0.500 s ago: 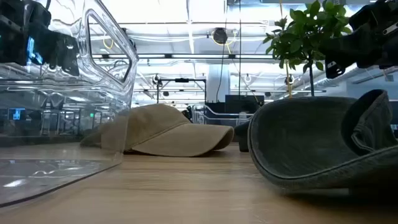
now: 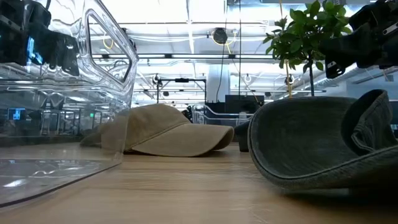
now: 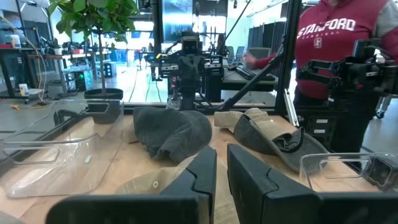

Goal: Pick & Place hat

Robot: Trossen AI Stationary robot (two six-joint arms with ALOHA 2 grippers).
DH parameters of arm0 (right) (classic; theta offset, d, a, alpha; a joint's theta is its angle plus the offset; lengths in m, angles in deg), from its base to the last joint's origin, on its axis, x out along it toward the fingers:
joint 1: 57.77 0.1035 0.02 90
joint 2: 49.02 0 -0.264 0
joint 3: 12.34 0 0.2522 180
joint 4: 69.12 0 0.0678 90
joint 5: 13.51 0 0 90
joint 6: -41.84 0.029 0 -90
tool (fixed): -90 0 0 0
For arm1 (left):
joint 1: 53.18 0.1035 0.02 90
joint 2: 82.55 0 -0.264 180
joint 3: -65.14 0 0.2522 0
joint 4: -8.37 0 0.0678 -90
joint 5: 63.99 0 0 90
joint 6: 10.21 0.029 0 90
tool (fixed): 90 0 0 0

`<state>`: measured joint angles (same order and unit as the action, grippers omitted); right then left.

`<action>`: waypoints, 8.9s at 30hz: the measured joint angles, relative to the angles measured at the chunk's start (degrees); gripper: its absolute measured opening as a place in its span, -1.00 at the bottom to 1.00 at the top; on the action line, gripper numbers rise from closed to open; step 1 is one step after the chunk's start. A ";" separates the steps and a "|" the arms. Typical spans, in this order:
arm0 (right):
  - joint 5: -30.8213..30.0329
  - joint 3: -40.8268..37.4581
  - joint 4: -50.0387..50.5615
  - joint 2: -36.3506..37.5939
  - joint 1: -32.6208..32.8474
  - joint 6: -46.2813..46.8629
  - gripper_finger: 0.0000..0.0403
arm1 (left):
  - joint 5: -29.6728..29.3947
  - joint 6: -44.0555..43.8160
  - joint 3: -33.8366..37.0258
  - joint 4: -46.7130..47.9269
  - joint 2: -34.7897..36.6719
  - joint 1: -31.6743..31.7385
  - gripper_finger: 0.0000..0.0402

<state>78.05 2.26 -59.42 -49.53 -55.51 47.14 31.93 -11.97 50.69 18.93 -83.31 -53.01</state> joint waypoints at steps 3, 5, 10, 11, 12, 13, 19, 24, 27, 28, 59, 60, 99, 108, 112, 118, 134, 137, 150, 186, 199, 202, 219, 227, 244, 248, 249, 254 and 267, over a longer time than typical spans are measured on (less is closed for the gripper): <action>0.00 0.00 0.00 0.00 -0.01 0.00 -1.00 | 0.00 0.00 -0.01 0.00 0.01 0.00 -0.77; 0.00 0.00 0.00 0.00 -0.01 0.00 -1.00 | -0.01 0.00 0.00 0.00 0.01 0.00 -0.77; 0.01 -0.02 0.00 0.01 0.01 0.00 -1.00 | -0.01 0.00 0.00 0.00 0.01 0.01 -0.77; 0.02 -0.02 0.00 -0.01 0.01 0.00 -1.00 | 0.01 0.00 0.00 0.00 0.01 0.00 -0.77; 0.00 0.00 0.00 0.00 -0.01 0.00 -1.00 | -0.01 0.00 0.00 0.00 0.02 -0.01 -0.77; 0.01 -0.01 0.00 0.01 -0.01 0.00 -1.00 | -0.01 0.00 0.00 0.00 0.00 0.01 -0.77; 0.00 -0.01 0.00 0.01 -0.01 0.00 -1.00 | -0.01 0.00 0.00 0.00 0.00 -0.01 -0.77; 0.01 0.00 0.00 -0.01 0.00 0.00 -1.00 | 0.00 0.00 -0.01 0.00 0.01 0.00 -0.77; 0.01 -0.01 0.00 0.00 0.00 0.00 -1.00 | -0.01 0.00 0.00 0.00 0.02 0.01 -0.77; 0.00 -0.01 0.00 0.02 0.00 0.00 -1.00 | 0.00 0.00 0.00 0.00 0.02 0.00 -0.77; -6.04 15.87 -10.30 -22.25 -0.16 0.00 -1.00 | 0.00 0.00 0.00 0.00 0.01 0.00 -0.77; -6.05 18.86 -9.13 -26.12 -0.34 0.01 -1.00 | 0.01 0.00 0.00 0.00 0.00 0.00 -0.77; -20.77 82.42 72.04 -76.37 -13.68 15.06 0.47 | 0.03 0.00 0.00 0.00 0.00 0.01 -0.77; -18.99 82.42 69.09 -76.37 -13.81 12.87 0.51 | 0.03 0.00 0.00 0.00 0.00 0.01 -0.77; -14.22 82.42 68.96 -76.37 -13.81 12.33 0.48 | 0.03 0.00 0.00 0.00 0.00 0.01 -0.77; -9.60 79.67 68.97 -76.37 -13.81 14.97 0.48 | 0.03 0.00 0.00 0.00 0.00 0.01 -0.77; -5.53 60.38 57.24 -76.40 -13.79 21.27 0.45 | 0.03 0.00 0.00 -0.07 0.01 0.01 -0.77; -5.77 57.37 52.55 -76.40 -13.81 21.50 0.45 | 0.01 0.00 0.00 -0.09 0.02 0.01 -0.77; -6.23 49.14 44.11 -76.40 -13.81 22.67 0.44 | -0.81 0.13 0.00 -3.18 0.00 0.01 -0.77; -5.28 49.37 44.17 -54.83 -13.56 28.40 -0.99 | -9.10 -7.04 -0.04 -7.43 -8.74 0.05 -0.98; -26.87 49.44 10.52 -56.80 -5.43 29.87 -1.00 | -13.04 -7.35 -0.04 -7.39 -8.74 0.05 -0.98; -31.99 49.46 1.93 -60.21 -5.09 27.36 -1.00 | -13.06 -7.43 -0.04 -7.39 -8.74 0.05 -0.94; -47.79 36.78 -47.77 -82.34 -11.94 21.58 -1.00 | -13.47 -10.02 -0.04 -7.37 -8.74 0.05 -0.88; -38.54 30.38 -59.64 -88.85 -19.13 23.94 -1.00 | -13.52 -10.40 -0.04 -7.30 -8.74 0.05 -0.98; -37.46 30.38 -55.74 -86.63 -19.53 18.63 -0.43 | -13.50 -10.45 -0.04 -7.32 -8.74 0.05 -0.94; -37.46 30.38 -54.68 -83.85 -19.51 14.17 -0.23 | -13.50 -10.77 -0.04 -7.34 -8.72 0.05 -0.98; -37.46 30.38 -54.04 -82.73 -19.41 12.67 -0.18 | -13.50 -11.00 -0.04 -7.34 -8.72 0.05 -0.97; -37.43 30.38 -49.37 -75.46 -17.24 7.65 -0.08 | -13.45 -13.97 -0.04 -7.56 -8.72 0.05 -0.83; -37.19 30.40 -29.71 -57.94 -0.30 11.56 -0.90 | -14.96 -13.56 -0.04 -7.48 -8.72 0.12 -0.69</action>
<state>40.87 32.66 -89.12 -107.47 -55.82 58.69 16.97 -25.53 50.65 11.45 -92.03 -52.89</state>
